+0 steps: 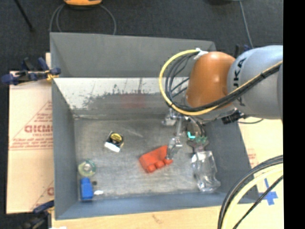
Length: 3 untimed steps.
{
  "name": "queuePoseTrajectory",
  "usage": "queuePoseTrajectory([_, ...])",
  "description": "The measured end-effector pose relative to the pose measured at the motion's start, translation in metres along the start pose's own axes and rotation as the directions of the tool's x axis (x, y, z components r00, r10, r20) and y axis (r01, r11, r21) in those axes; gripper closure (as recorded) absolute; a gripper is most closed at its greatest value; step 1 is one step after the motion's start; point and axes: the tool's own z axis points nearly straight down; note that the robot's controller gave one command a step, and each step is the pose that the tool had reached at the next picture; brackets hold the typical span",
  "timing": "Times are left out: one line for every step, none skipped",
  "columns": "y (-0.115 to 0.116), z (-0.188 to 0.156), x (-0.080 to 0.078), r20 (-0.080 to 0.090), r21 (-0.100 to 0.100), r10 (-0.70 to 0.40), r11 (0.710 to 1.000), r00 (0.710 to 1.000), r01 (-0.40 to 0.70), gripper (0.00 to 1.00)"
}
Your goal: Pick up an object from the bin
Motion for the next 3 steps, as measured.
queuePoseTrajectory([0.015,0.057,0.057,0.002,0.0,-0.21,0.978,0.978,0.21,0.0])
queuePoseTrajectory([0.015,0.055,0.055,0.007,0.002,-0.21,0.978,0.978,0.21,1.0])
queuePoseTrajectory([0.006,-0.074,0.051,0.011,0.007,-0.531,0.847,0.847,0.531,1.0])
